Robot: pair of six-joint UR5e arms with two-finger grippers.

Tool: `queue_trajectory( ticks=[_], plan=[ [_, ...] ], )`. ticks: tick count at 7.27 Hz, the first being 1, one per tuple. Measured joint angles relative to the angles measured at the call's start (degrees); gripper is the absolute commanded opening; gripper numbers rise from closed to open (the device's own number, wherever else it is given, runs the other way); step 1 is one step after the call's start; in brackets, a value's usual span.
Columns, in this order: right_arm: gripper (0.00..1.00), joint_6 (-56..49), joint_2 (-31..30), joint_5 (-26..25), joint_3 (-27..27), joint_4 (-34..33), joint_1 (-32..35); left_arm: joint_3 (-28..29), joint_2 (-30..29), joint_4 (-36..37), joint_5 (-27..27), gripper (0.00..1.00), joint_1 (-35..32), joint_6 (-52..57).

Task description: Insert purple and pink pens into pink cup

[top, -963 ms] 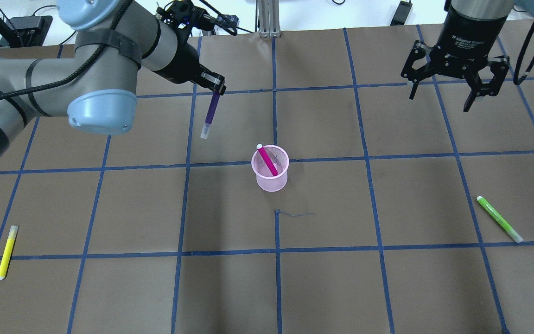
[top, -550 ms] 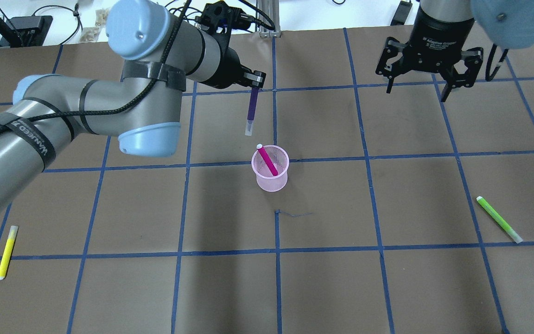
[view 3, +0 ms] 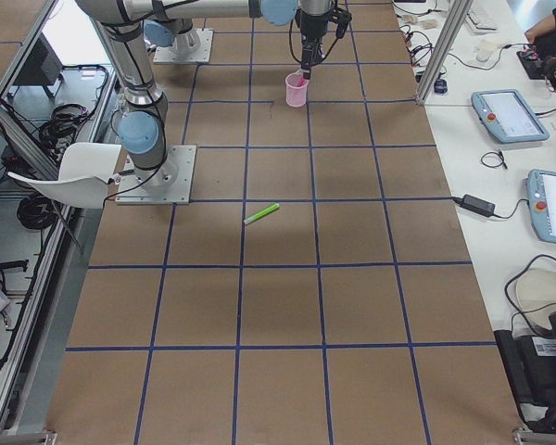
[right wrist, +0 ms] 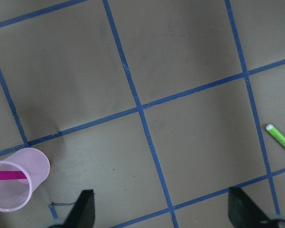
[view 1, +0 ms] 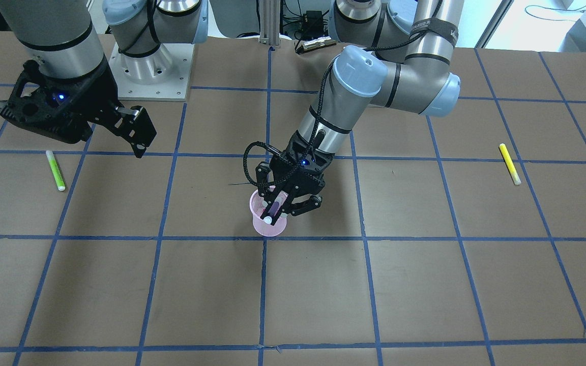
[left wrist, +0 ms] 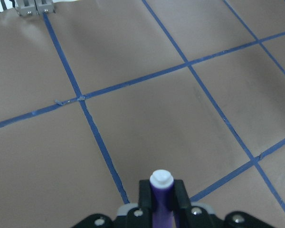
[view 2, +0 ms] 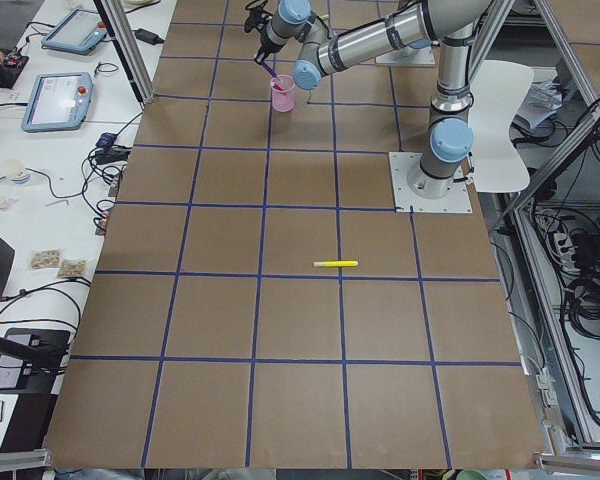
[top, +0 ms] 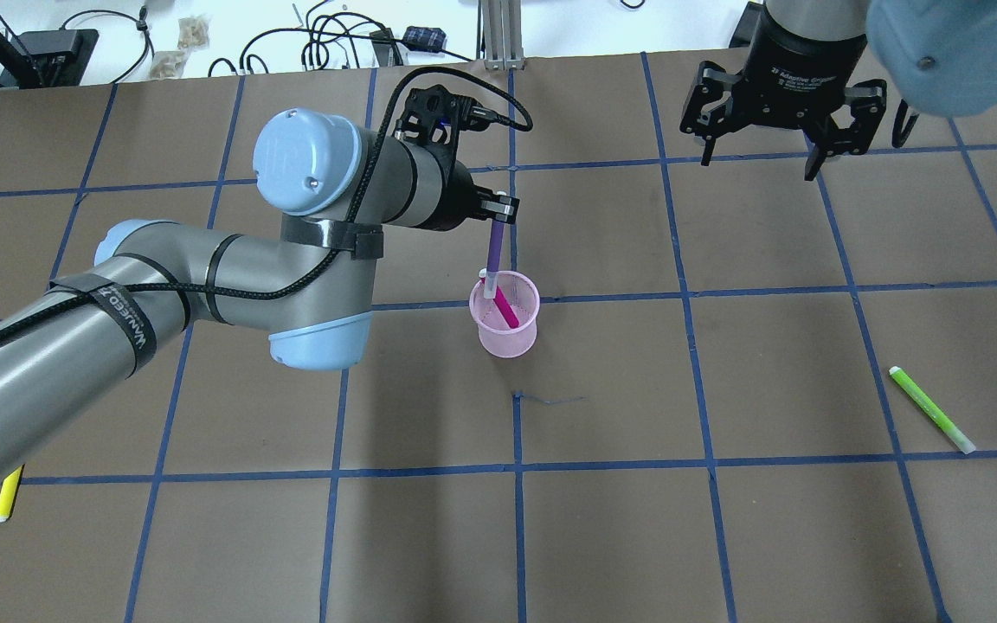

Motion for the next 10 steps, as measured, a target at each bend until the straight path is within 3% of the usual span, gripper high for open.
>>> queue_trajectory(
  ticks=[6, 8, 9, 10],
  plan=[
    [1.00, -2.41, -2.32, 0.46, 1.90, 0.06, 0.17, -1.72, -1.47, 0.36, 0.54, 0.00, -2.13, 0.48],
    [1.00, -4.81, -3.05, 2.43, 1.94, -0.07, 0.24, -2.88, -1.52, 0.36, 0.73, 0.73, -2.20, 0.53],
    [1.00, -8.28, -3.10, 4.14, 1.97, -0.12, 0.12, -3.03, -1.55, 0.35, 0.86, 0.81, -2.21, 0.42],
    [1.00, -11.03, -3.09, 5.43, 2.01, -0.16, -0.09, -3.06, -1.57, 0.34, 1.29, 0.81, -2.21, 0.18]
  ],
)
